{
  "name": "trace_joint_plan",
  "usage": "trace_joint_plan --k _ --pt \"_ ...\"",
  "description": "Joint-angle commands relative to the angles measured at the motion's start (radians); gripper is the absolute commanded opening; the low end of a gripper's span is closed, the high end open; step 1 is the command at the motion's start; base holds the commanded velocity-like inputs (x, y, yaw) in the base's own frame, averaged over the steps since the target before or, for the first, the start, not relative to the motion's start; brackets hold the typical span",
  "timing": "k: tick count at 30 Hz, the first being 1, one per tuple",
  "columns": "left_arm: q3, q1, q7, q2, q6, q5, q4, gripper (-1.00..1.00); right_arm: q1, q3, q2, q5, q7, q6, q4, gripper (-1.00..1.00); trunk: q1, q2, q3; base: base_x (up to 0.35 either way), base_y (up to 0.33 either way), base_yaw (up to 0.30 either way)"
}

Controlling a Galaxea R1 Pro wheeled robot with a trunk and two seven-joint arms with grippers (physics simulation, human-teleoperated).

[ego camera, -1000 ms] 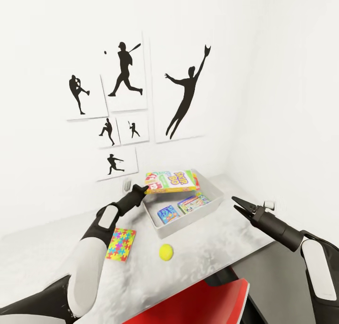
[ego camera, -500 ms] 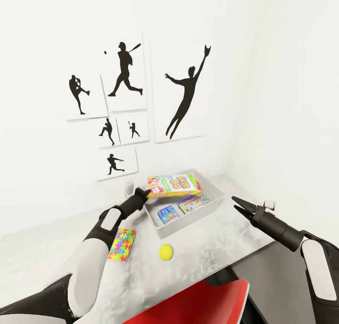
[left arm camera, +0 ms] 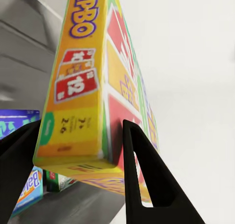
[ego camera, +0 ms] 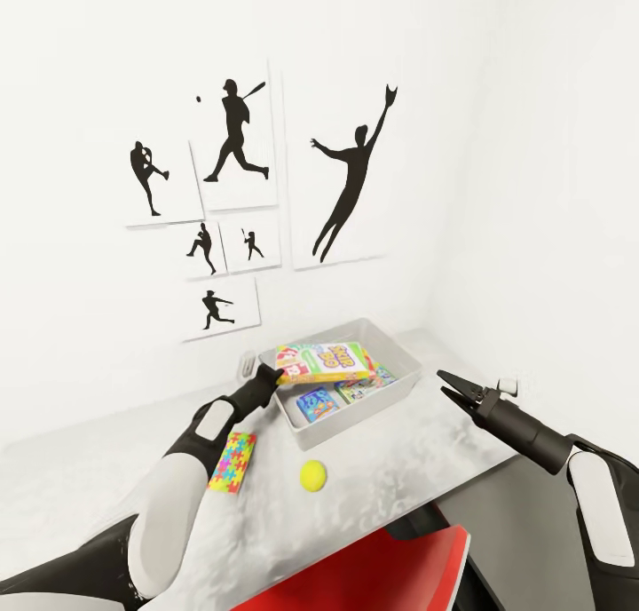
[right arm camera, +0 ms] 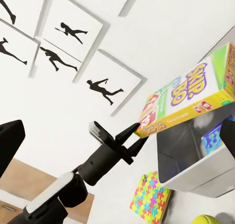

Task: Put all the toys in the child's room - the three board games (two on the bed and one on the table), the two jigsaw puzzles on the table, and the tennis ball on the table - inside the toy box on the table in the child's room.

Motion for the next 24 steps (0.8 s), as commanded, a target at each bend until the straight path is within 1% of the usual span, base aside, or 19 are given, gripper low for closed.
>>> trace_joint_plan --k 1,20,24 --pt "0.007 -0.001 -0.001 -0.001 0.009 0.006 -0.001 -1.00 -0.001 -0.001 0.000 0.003 0.005 0.005 0.000 1.00 0.001 -0.002 -0.002 0.000 0.000 0.000" --pt "0.002 -0.001 -0.010 -0.001 0.012 0.007 0.015 -1.00 -0.001 -0.002 0.000 0.003 0.005 0.005 0.000 1.00 0.001 -0.002 -0.002 0.000 0.000 0.000" --pt "0.002 -0.001 -0.011 -0.001 0.011 0.007 0.015 -1.00 -0.001 -0.011 0.000 0.003 0.005 0.005 0.000 1.00 0.001 -0.002 -0.002 0.000 0.000 0.000"
